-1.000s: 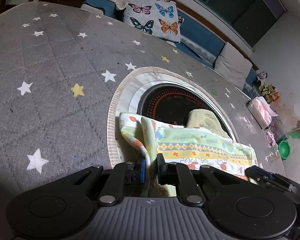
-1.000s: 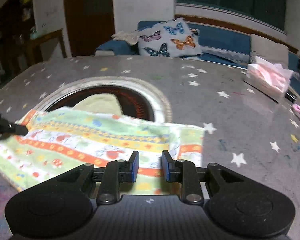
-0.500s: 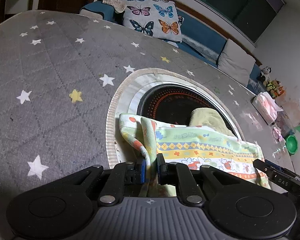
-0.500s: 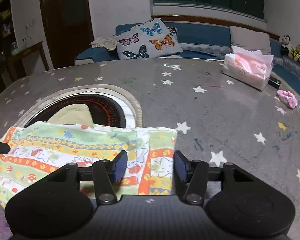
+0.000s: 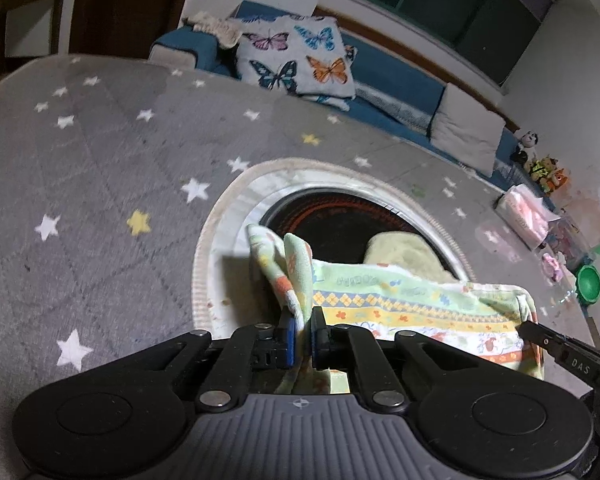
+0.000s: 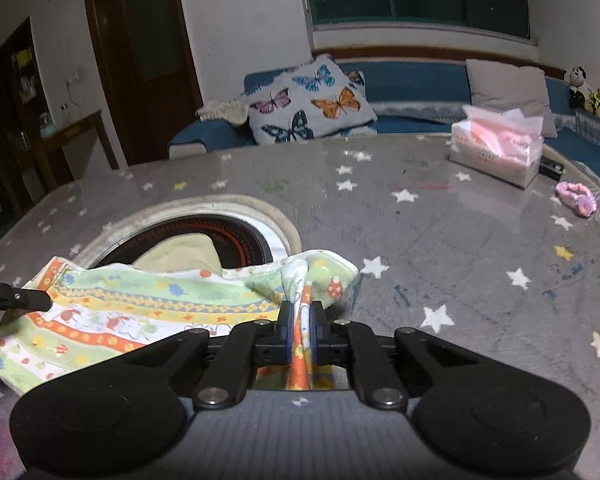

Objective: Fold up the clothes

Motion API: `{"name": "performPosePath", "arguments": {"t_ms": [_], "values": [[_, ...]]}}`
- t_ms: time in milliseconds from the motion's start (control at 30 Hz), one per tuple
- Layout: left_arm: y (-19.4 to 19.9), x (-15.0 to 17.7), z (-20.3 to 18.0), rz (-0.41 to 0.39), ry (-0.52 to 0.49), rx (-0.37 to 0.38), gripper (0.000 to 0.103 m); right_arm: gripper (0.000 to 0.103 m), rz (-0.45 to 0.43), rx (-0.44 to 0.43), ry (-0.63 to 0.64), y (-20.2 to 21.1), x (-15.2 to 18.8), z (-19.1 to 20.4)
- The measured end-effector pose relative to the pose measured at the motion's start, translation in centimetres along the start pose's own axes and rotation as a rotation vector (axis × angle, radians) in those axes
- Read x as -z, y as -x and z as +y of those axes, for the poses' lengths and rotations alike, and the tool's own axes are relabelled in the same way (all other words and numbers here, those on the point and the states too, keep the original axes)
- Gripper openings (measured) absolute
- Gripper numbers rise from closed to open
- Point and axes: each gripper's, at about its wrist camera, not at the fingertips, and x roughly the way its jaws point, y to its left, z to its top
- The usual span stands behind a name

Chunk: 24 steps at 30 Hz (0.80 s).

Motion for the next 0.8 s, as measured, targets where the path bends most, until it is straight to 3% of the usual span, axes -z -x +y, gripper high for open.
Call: {"name": "performPosePath", "arguments": {"t_ms": [400,800], "values": [[2.0,1.8,-6.5,-0.029,-0.091,0.094,0.007,0.006,-0.091,0.077,-0.01,7.7,1.8,-2.7],[0.9,5.4,-14.3,0.024,-0.236,0.167,0.007,0.006,-0.127,0.209,-0.063,14.1,5.8,-8.1]]}}
